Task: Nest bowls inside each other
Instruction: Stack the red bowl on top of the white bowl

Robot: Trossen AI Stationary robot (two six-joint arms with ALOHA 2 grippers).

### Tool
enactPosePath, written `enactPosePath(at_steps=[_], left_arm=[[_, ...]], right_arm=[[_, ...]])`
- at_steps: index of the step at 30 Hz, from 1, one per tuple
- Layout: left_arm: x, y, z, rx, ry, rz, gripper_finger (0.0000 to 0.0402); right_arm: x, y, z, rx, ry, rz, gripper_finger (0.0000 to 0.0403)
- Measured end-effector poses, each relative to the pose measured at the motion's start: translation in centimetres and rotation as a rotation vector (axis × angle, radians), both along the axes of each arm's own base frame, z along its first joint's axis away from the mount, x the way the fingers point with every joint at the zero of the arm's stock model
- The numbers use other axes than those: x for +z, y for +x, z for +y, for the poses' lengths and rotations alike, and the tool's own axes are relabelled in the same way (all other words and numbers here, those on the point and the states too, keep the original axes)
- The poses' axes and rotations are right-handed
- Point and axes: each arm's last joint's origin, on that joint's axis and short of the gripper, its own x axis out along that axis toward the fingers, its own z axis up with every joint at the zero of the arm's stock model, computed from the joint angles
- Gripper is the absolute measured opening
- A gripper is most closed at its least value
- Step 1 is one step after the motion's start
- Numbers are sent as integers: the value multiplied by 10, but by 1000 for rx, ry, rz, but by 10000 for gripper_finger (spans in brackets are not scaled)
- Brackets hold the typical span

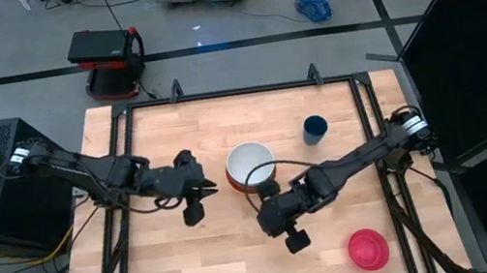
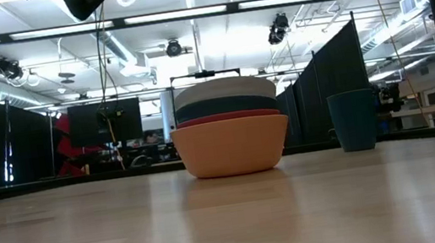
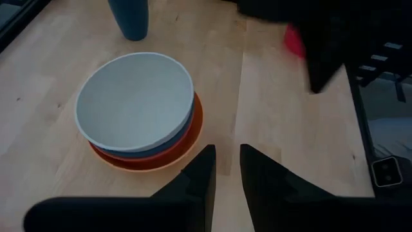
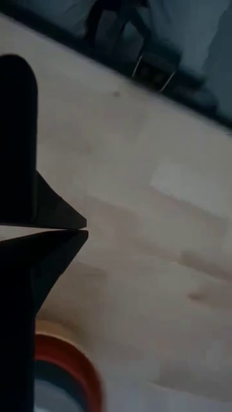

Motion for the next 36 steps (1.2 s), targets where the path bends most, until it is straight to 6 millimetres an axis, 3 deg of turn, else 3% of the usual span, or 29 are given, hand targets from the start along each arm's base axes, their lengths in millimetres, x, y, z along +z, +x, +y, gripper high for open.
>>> enactPosePath(at_steps=[5,9,16,19,36], left_arm=[[0,-1,-3,-5,-4,-3,58],[0,-1,-3,3,2,-5,58],[0,-1,-2,17,17,-9,58],[0,-1,-2,20,18,-10,58],[1,-1,-2,42,10,-15,58]], right_arm=[[-13,-13,9,-28,-12,21,0],[5,-38,9,-56,1,-60,0],[29,-101,-11,-167,104,-169,0],[20,-123,-14,-192,130,-134,0],[-38,-187,-6,-255,208,316,0]])
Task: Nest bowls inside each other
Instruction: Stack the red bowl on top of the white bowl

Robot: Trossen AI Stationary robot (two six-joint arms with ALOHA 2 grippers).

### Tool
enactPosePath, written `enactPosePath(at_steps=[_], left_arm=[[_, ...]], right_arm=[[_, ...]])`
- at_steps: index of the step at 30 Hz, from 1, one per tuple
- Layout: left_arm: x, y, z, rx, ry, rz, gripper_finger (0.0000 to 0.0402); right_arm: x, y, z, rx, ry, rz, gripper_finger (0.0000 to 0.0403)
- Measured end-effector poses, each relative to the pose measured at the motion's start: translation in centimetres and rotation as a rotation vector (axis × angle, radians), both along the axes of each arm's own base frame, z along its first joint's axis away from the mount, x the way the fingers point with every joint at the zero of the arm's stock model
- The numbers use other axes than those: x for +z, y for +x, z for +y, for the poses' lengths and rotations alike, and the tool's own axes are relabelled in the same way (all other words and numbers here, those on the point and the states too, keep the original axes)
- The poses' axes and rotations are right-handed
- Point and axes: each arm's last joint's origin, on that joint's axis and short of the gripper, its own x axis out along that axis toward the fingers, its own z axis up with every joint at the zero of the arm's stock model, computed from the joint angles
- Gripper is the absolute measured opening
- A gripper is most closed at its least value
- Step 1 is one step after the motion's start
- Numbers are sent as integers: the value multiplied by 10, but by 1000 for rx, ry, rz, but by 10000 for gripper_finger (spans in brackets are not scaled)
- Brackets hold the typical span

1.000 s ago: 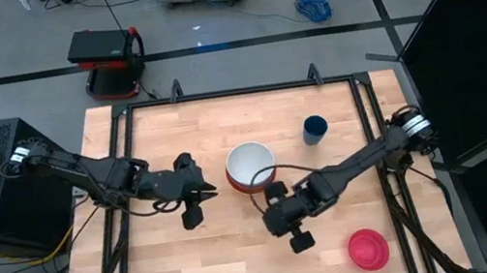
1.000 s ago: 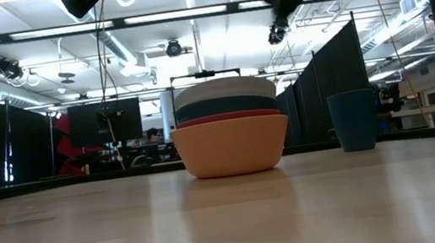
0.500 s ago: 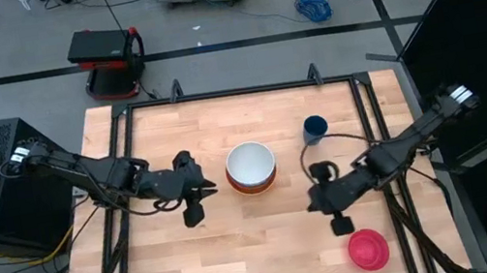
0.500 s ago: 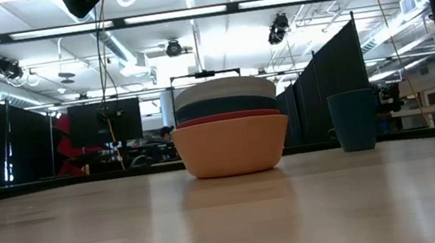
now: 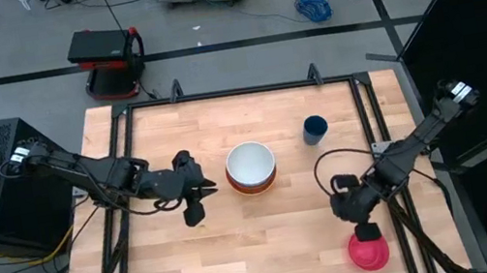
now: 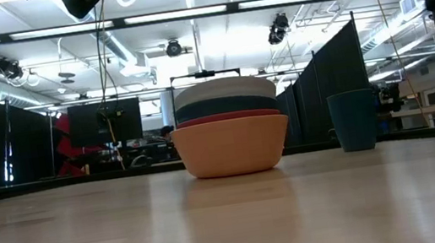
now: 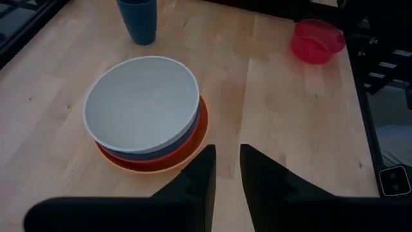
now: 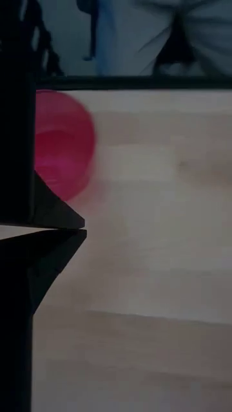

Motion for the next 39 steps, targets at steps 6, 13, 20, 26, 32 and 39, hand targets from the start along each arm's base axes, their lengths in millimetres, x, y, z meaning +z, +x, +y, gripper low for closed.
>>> enactPosePath(at_steps=[6,13,20,26,32,39], left_arm=[[0,0,0,2,-3,-1,58],[0,0,0,3,-3,-1,58],[0,0,0,3,-2,-1,58],[0,0,0,3,-2,0,58],[0,0,0,3,-2,0,58],[0,0,0,2,-1,0,58]], right_arm=[[-1,-5,3,13,13,43,0],[-1,-5,3,12,18,43,0],[-1,-5,3,-11,19,50,0],[-1,-6,4,-31,21,55,0],[-2,-10,3,-27,-10,81,0],[-2,-16,8,14,-10,102,58]])
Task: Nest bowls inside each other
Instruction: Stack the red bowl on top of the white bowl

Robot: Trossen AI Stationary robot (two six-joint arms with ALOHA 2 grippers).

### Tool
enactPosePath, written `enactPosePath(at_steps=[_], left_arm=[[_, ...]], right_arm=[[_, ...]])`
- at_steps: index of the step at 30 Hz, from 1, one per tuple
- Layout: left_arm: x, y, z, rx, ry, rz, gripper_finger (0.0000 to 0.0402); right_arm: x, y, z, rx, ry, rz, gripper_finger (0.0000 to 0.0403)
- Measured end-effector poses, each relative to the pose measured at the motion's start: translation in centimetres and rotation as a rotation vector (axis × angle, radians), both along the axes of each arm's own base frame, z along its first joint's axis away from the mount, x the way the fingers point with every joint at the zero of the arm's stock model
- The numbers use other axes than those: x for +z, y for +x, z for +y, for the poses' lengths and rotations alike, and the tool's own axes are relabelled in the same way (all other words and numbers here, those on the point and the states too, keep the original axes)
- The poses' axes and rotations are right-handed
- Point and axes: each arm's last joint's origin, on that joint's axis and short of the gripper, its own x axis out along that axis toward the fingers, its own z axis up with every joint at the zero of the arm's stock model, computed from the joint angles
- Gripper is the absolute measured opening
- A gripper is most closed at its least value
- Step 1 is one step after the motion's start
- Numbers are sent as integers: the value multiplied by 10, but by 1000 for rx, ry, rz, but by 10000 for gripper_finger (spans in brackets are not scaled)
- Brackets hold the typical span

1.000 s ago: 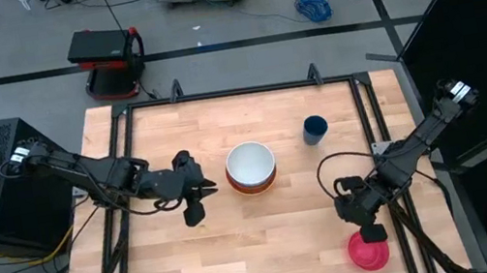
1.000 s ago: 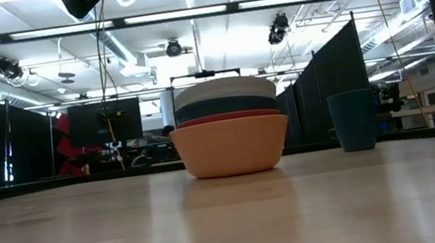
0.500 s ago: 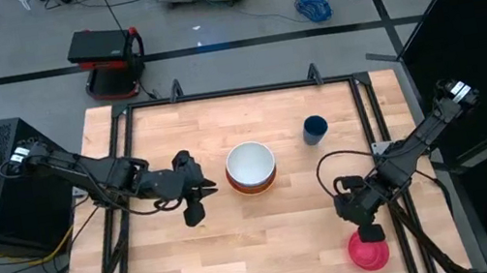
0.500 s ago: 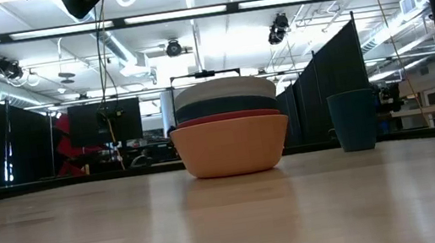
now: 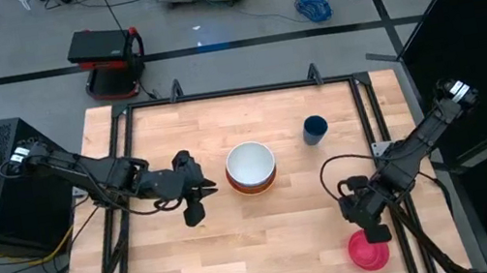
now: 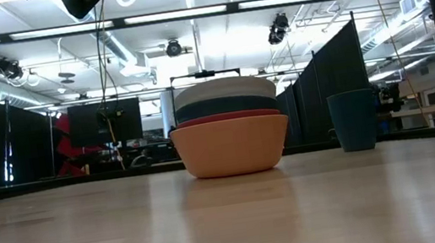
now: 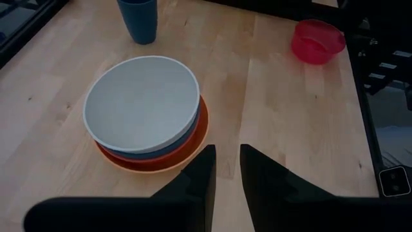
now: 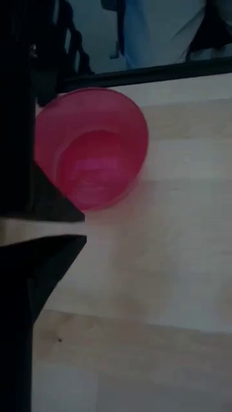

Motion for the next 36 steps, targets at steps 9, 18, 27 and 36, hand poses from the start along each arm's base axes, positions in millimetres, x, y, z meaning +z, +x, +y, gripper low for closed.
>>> enactPosePath(at_steps=[9,18,27,36], left_arm=[[0,0,0,2,2,-1,58],[0,0,0,5,5,-1,58],[0,0,0,6,6,-1,58],[0,0,0,6,6,-1,58]], right_arm=[[-10,2,9,-4,-53,19,180],[-28,7,18,3,-107,74,261],[-40,10,33,49,-61,92,237],[-51,13,40,70,-82,109,187]])
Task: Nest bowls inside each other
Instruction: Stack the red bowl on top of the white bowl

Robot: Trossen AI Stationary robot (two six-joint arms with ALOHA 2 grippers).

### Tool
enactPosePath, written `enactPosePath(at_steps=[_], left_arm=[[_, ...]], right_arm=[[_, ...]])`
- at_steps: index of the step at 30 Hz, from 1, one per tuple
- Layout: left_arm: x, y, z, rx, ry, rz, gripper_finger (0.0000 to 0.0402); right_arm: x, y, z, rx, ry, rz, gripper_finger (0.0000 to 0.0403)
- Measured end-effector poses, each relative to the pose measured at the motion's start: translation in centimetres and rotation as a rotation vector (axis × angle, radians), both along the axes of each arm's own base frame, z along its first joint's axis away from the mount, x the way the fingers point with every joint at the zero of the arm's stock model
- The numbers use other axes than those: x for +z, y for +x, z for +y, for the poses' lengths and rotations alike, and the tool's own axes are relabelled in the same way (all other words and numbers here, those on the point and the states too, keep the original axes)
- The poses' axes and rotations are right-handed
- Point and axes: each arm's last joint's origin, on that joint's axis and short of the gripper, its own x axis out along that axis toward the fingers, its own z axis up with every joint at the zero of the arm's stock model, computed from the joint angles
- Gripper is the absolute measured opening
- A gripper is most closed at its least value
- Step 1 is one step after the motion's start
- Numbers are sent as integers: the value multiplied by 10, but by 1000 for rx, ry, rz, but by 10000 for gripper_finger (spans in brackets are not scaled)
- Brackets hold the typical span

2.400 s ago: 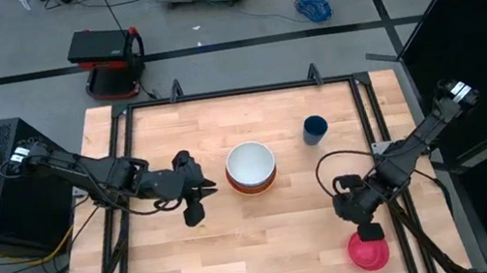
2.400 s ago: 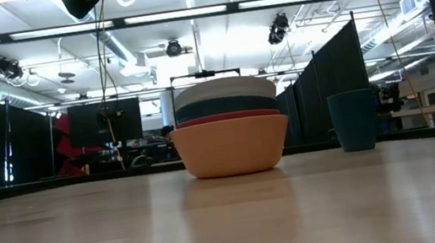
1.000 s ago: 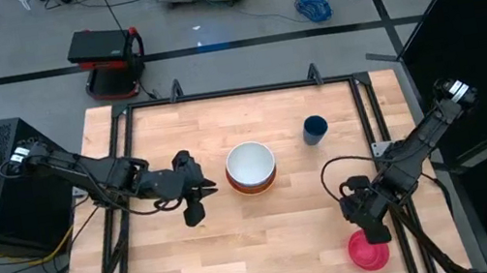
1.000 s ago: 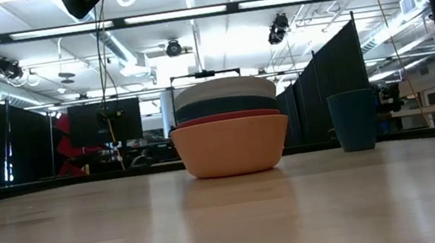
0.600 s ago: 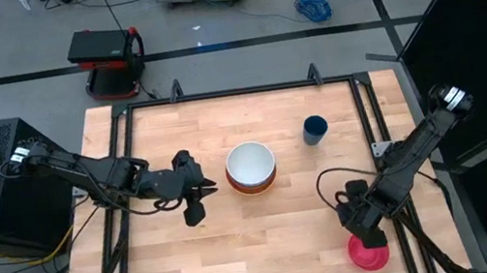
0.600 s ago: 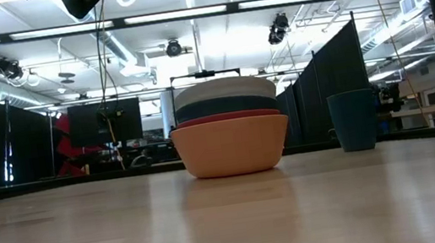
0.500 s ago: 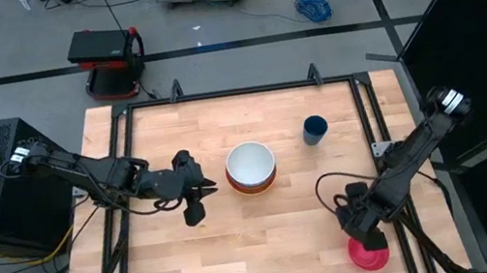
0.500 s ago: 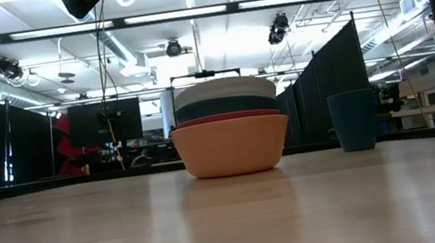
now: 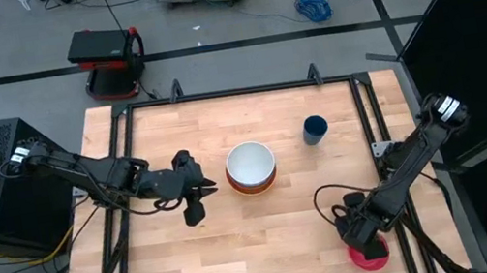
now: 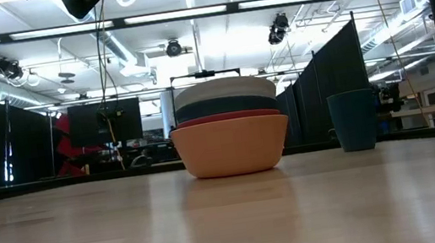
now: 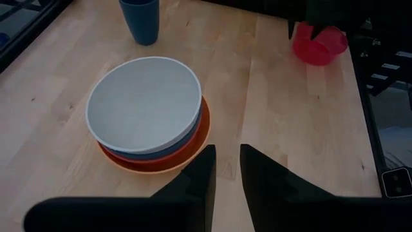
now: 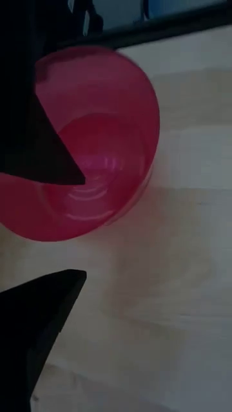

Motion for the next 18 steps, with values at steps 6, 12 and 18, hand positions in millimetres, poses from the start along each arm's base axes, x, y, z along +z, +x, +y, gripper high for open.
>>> enactPosePath(at_steps=[6,12,18], left_arm=[[0,0,0,0,-1,0,58],[0,0,0,1,-1,0,58],[0,0,0,1,-1,0,58]], right_arm=[[-8,2,2,22,-30,20,125],[-17,4,3,44,-59,42,63],[-18,6,1,57,-61,42,4]])
